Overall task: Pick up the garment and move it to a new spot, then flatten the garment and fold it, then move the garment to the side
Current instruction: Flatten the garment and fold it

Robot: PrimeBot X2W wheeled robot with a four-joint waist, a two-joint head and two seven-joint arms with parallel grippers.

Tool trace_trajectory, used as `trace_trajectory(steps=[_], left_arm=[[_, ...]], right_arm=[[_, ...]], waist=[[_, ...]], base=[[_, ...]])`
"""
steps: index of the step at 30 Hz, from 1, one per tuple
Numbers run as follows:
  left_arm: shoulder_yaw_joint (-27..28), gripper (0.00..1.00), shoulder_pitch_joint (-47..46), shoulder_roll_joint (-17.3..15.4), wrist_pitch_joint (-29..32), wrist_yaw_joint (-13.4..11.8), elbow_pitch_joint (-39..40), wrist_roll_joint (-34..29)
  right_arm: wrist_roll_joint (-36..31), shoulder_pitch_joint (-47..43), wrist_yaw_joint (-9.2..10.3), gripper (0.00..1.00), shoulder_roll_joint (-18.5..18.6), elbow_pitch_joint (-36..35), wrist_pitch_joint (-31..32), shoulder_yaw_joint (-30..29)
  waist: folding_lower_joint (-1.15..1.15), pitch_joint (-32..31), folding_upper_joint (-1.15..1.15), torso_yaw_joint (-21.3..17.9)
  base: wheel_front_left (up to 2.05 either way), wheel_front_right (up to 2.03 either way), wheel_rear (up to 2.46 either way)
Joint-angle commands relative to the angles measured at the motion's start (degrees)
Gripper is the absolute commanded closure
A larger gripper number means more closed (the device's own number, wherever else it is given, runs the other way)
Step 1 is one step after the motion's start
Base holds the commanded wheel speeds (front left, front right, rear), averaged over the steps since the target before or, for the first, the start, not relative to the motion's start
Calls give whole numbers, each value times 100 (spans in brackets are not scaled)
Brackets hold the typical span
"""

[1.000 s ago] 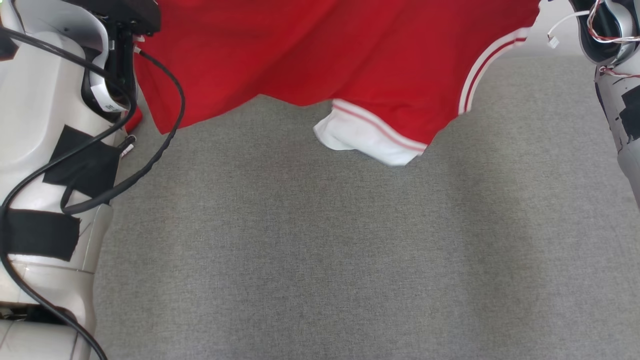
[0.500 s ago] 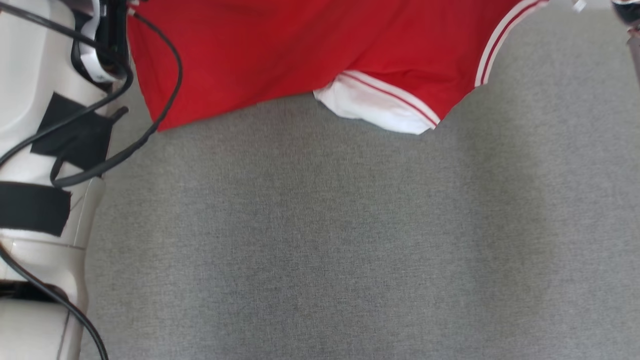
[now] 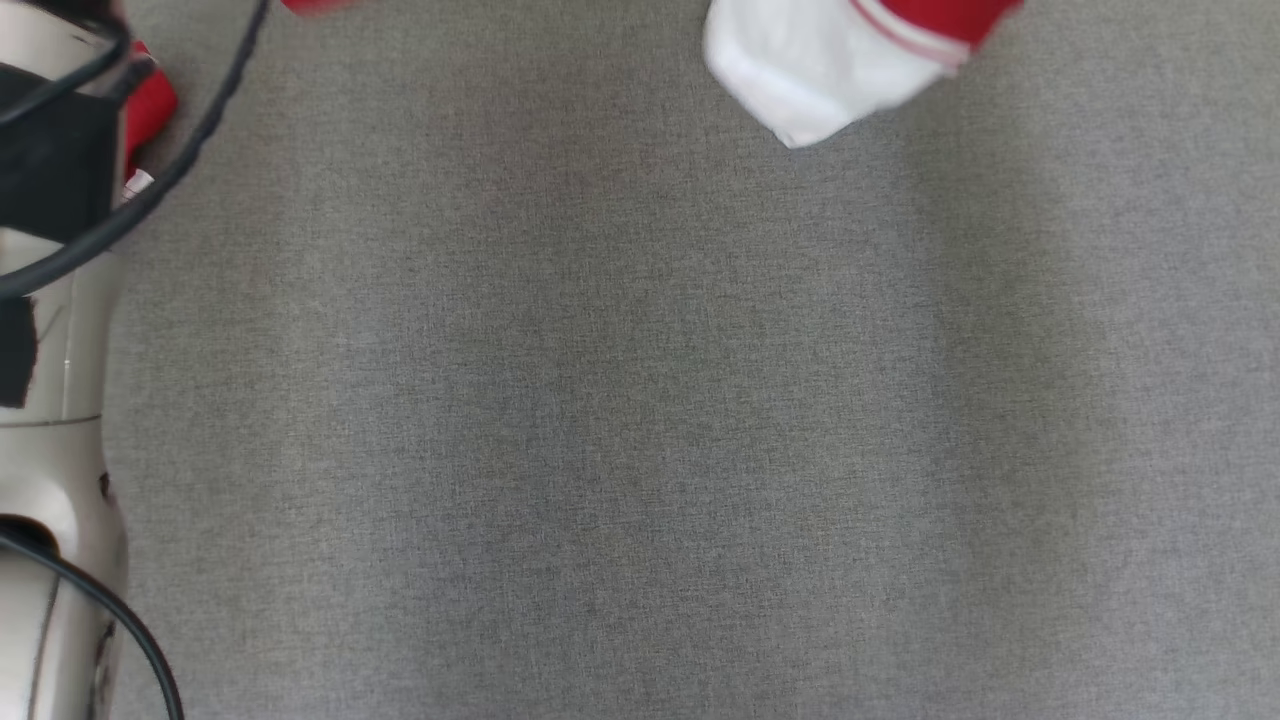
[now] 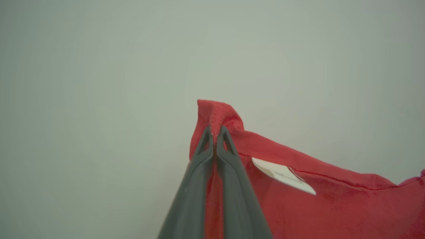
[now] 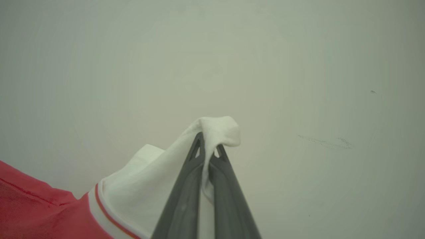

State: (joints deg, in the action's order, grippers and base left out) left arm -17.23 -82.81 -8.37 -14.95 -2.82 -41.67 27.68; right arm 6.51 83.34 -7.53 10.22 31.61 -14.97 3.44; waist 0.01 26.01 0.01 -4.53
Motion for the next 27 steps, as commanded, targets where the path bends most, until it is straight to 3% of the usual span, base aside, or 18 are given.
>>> trace_trajectory(steps=[1,4,13,16,21,23,27], left_arm=[[105,100,22,-42,-30,-18,178,-114],[275,100,488,44,-30,66,513,-347],[312,100,1656,238,-32,386,773,-477],[340,100,2087,273,-33,435,979,-500],[295,100,3096,282,-28,569,1288,-369],[231,100,3543,244,32,632,1450,-299],[78,100,4517,79,156,741,1867,-227]], right_arm=[[-106,-163,8,100,-59,-159,-27,-48],[-123,-557,8,100,-30,-161,-17,295],[900,-1354,9,100,873,185,155,2118],[1534,-1715,9,100,1308,-131,488,2715],[2747,-2535,9,100,2257,-1259,1275,3478],[3063,-2894,10,100,2703,-1712,1547,3533],[3585,-3814,9,100,3224,-2483,1869,3310]], waist=[[-1,-17,-1,-1],[-1,-97,-1,29],[-1,-319,-1,227],[-1,-478,-1,324],[-1,-871,-1,431],[-1,-1037,-1,460],[-1,-1320,-1,499]], base=[[0,0,0],[0,0,0],[0,0,0],[0,0,0],[0,0,0],[0,0,0],[0,0,0]])
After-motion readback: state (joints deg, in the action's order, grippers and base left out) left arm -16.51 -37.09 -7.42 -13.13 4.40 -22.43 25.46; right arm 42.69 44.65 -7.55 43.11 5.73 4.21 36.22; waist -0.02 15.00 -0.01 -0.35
